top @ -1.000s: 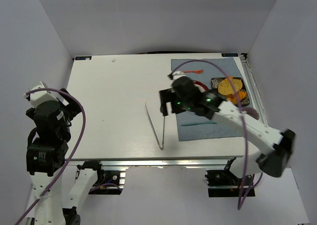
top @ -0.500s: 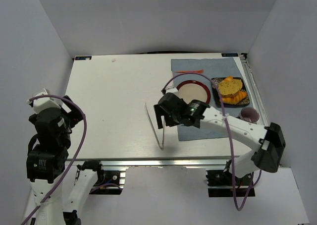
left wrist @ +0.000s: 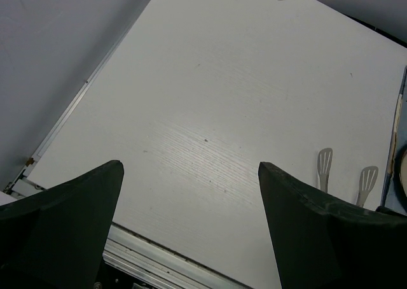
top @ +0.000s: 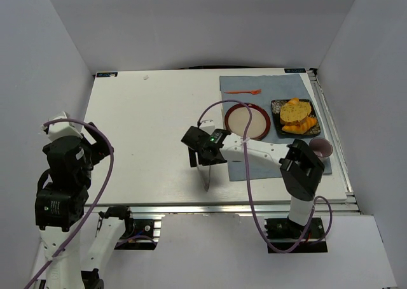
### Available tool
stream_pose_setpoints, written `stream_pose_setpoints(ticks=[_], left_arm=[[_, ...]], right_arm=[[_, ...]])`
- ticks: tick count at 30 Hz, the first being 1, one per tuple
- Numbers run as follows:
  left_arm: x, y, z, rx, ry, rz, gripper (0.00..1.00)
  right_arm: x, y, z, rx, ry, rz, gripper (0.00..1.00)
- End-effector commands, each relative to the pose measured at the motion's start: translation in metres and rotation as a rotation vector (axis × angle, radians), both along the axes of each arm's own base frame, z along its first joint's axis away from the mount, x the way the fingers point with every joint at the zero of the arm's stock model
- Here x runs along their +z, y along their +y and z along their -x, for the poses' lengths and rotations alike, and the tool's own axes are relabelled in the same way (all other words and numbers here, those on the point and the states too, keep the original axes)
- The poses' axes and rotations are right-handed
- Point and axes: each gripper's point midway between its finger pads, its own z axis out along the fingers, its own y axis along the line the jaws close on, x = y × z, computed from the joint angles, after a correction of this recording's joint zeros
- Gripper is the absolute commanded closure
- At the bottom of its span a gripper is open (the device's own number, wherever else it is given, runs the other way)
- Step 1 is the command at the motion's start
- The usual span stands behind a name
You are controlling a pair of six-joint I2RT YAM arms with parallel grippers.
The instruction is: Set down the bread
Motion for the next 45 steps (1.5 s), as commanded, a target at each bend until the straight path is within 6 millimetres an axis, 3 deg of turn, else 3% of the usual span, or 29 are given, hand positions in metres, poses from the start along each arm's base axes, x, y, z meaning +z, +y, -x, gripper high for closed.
stream_pose_setpoints(ticks=[1,21,29,39,43,45], left_arm=[[0.002,-0.005,0.006,-0.035,-0.002,0.007,0.02],[-0.008,-0.006,0.018,-0.053,0.039,0.000,0.02],[-0.009,-0.004,0.019,-0.046,0.046,-0.013,0.02],[-0.012,-0.003,0.019,-0.040,0.055,-0.016,0.02],[-0.013,-0.002,0.020,-0.038,0.056,-0.018,0.02],[-0.013,-0.002,0.020,-0.037,0.057,-0.019,0.02]], right_arm=[[-0.004,0.010,-0.005,-0.042,-0.013,-0.019,0.11],[-0.051,0.033,-0.010,-0.013,0.028,0.011,0.13],[-0.068,0.026,-0.005,-0.023,0.049,0.037,0.24],[-0.076,0.015,0.008,-0.047,0.093,0.035,0.23],[-0.080,0.013,0.011,-0.052,0.108,0.041,0.32],[-0.080,0.013,0.012,-0.058,0.110,0.038,0.43]])
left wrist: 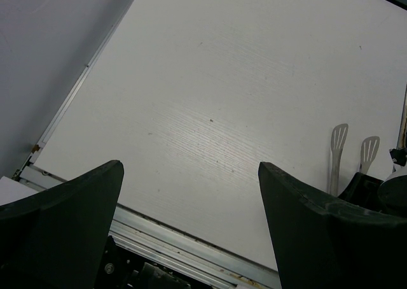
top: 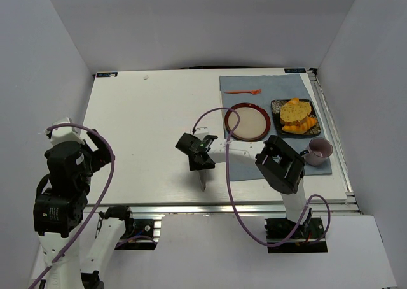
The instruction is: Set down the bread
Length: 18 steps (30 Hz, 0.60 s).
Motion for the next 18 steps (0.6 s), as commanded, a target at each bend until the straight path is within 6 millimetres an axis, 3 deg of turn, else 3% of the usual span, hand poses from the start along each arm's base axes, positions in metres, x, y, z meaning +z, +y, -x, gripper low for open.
stream_pose_setpoints(ticks=[1,6,11,17,18], left_arm=[[0.000,0.003,0.003,0.006,0.002,-0.016,0.02],[0.001,0.003,0.004,0.007,-0.002,-0.018,0.02],[0.003,0.001,0.001,0.000,-0.013,-0.012,0.02],[0.006,-0.003,-0.008,-0.019,-0.031,0.003,0.02],[0.006,-0.004,-0.009,-0.023,-0.032,0.005,0.02]], right_arm=[[-0.015,-0.012,0.017,-0.033,0.063,0.032,0.45],[-0.010,-0.015,0.017,-0.052,0.065,0.040,0.48],[0.023,-0.011,0.015,-0.027,0.044,0.018,0.52],[0.097,-0.034,0.013,-0.073,-0.056,-0.030,0.56],[0.119,-0.036,0.011,-0.080,-0.086,-0.064,0.56]])
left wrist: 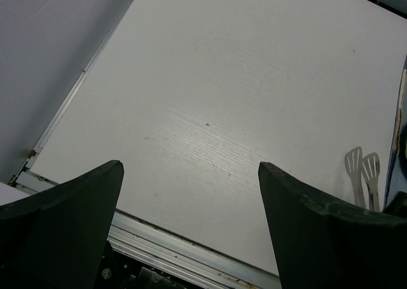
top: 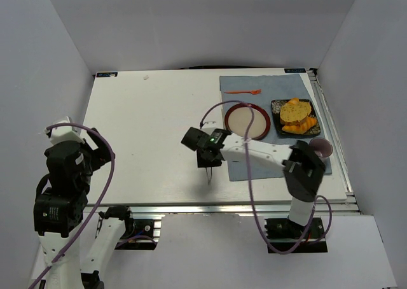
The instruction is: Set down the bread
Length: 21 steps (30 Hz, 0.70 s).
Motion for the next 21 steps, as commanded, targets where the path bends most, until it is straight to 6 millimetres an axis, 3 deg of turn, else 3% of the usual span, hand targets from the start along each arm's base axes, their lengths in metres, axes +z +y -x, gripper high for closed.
stream_pose_setpoints(ticks=[1,3,7,14,17,21], left_arm=[[0.004,-0.004,-0.010,-0.021,-0.023,0.008,0.02],[0.004,-0.008,-0.013,-0.036,-0.025,0.023,0.02],[0.003,-0.016,-0.023,-0.063,-0.037,0.053,0.02],[0.005,-0.022,-0.034,-0.089,-0.037,0.070,0.02],[0.010,-0.027,-0.039,-0.112,-0.042,0.082,0.02],[0.021,-0.029,-0.042,-0.121,-0.079,0.075,0.02]], right_arm=[[0.080,-0.020,-0.005,-0.056,-0.118,-0.054,0.57],[0.106,-0.027,-0.005,-0.069,-0.155,-0.089,0.57],[0.137,-0.042,-0.003,-0.085,-0.196,-0.115,0.59],[0.206,-0.055,-0.007,-0.123,-0.306,-0.220,0.56],[0.241,-0.068,-0.016,-0.162,-0.389,-0.241,0.56],[0.269,-0.101,-0.026,-0.231,-0.447,-0.223,0.58]])
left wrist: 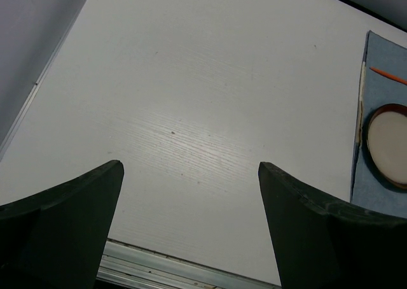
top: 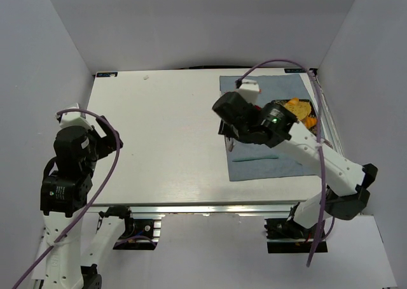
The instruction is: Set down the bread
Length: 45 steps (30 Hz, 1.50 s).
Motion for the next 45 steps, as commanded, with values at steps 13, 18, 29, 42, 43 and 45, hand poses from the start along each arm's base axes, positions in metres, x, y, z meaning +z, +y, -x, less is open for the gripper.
stream_pose_setpoints(ticks=[13,18,29,42,43,45], left_arm=[[0.037,-0.006,-0.038,-0.010,-0.073,0.004,0.02],[0.043,-0.005,-0.049,-0.005,-0.085,-0.010,0.02],[0.042,-0.013,-0.059,-0.041,-0.069,0.004,0.02],[0.038,-0.023,-0.065,-0.077,-0.043,-0.001,0.02],[0.038,-0.023,-0.066,-0.081,-0.043,-0.003,0.02],[0.037,-0.023,-0.066,-0.082,-0.040,-0.005,0.02]], right_arm=[[0.045,-0.182,-0.080,-0.349,-0.057,0.025,0.62],[0.019,-0.222,-0.096,-0.419,0.045,-0.001,0.63],[-0.015,-0.265,-0.095,-0.282,0.121,-0.021,0.63],[-0.053,-0.296,-0.087,-0.256,0.120,-0.054,0.59],[-0.054,-0.298,-0.087,-0.261,0.120,-0.053,0.58],[-0.057,-0.302,-0.090,-0.265,0.125,-0.047,0.57]])
